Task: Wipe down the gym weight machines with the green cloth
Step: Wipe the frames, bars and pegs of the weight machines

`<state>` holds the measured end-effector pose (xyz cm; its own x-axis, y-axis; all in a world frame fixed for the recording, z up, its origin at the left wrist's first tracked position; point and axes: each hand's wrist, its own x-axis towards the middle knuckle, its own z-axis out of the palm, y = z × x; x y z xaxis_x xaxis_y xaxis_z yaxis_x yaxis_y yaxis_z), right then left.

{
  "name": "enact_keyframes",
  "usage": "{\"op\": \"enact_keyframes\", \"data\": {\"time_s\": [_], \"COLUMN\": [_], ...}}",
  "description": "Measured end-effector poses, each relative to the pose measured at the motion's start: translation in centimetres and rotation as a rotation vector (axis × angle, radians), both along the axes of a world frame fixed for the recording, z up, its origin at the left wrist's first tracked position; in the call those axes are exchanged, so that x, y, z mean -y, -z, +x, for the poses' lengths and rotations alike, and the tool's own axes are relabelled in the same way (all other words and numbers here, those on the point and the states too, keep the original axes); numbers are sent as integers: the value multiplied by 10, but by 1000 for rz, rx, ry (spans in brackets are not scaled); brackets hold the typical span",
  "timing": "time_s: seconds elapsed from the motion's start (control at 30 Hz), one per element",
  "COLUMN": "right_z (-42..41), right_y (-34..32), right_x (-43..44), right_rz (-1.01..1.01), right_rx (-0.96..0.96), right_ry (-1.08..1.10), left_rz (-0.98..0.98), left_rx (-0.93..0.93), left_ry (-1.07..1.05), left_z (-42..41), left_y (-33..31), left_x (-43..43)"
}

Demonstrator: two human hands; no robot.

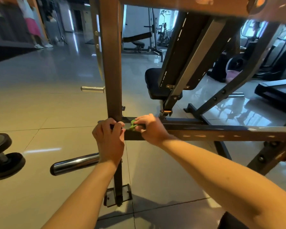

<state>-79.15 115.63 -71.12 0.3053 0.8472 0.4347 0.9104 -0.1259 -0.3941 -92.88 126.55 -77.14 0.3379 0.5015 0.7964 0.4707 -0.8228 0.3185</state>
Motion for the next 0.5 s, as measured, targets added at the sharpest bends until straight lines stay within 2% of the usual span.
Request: {"op": "enact_keyframes", "data": {"time_s": [0.13, 0.23, 0.33, 0.4, 0.5], "right_z": [50, 42, -1, -21, -15], "right_y": [-1, 6, 15, 13, 8], "right_x": [55, 49, -9, -34, -18], "right_rz": [-130, -59, 70, 68, 66], "right_rx": [-110, -121, -103, -130, -60], "right_ry": [211, 314, 239, 218, 119], "left_rz": [-20, -43, -13, 5, 1], "left_rx": [61, 91, 119, 120, 109], "left_ry": [50, 62, 86, 93, 67], "left_z": [3, 4, 4, 4, 6], "left_y": [3, 3, 6, 7, 7], "left_x": [0, 1, -3, -4, -1]}}
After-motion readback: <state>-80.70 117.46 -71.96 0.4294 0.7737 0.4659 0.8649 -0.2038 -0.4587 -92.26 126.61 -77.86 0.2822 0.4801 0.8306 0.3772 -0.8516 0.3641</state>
